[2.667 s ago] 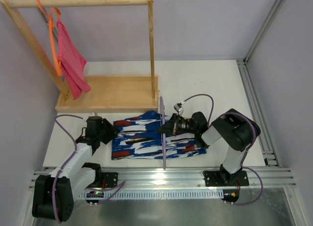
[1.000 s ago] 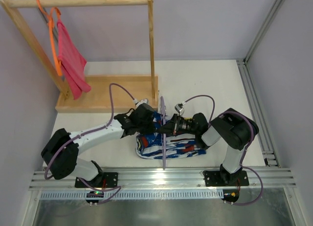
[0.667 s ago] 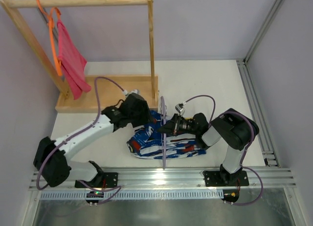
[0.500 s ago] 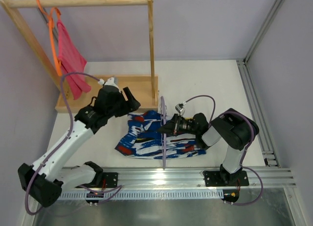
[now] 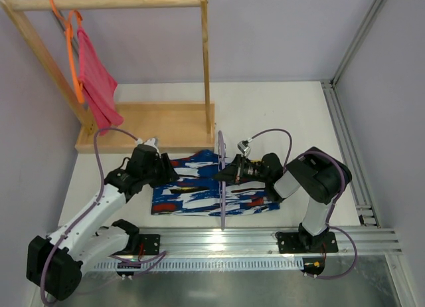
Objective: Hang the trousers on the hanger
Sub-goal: Place trousers on hanger
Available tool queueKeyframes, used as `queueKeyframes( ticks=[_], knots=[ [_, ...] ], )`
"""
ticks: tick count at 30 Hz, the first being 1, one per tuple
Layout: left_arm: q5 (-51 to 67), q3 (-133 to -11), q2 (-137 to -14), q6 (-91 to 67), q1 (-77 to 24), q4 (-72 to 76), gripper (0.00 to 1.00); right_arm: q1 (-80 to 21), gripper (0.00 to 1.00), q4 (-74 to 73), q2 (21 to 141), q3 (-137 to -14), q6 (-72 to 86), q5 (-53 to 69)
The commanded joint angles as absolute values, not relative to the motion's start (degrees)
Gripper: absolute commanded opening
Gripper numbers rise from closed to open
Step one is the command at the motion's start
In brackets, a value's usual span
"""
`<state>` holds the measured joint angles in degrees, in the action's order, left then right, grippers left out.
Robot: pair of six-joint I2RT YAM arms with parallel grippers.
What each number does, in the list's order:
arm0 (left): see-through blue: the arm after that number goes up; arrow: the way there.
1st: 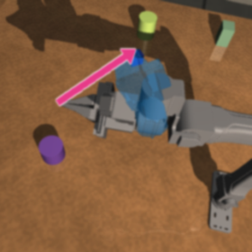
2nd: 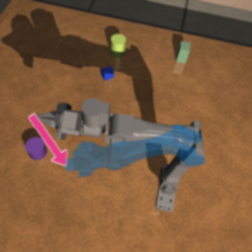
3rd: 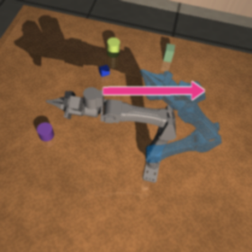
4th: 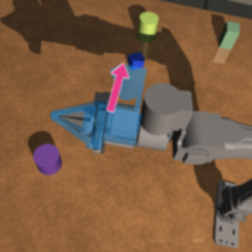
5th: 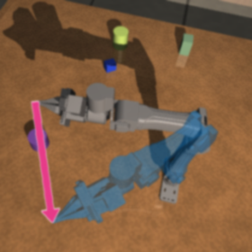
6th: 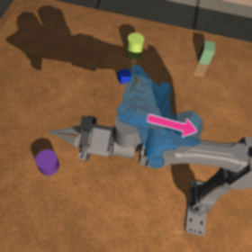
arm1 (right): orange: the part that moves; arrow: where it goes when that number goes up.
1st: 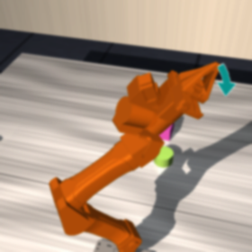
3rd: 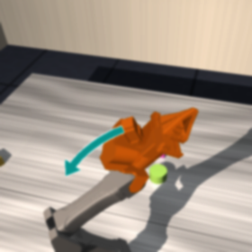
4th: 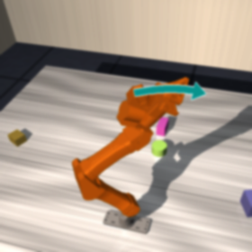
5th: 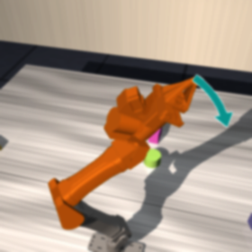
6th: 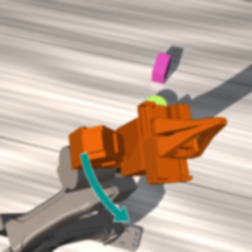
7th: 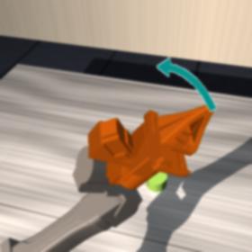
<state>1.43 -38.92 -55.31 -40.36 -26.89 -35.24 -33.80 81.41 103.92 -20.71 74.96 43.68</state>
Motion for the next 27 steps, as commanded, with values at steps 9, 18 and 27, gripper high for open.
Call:
queueKeyframes(
  ticks=[9,18,27],
  knots=[
    [-2.64,-32.79,-71.88,-49.3,-22.33,-28.49,0.0,-34.1,0.04,93.52,106.52,-20.04,72.6,44.56],
    [-7.73,-43.31,-65.58,-48.52,-21.97,-34.36,0.06,-34.1,0.04,93.52,106.26,-20.83,72.95,45.18],
    [-8.78,-42.63,-72.15,-47.55,-20.92,-27.61,0.0,-34.19,0.04,93.52,106.79,-21.71,73.39,45.53]
  ],
)
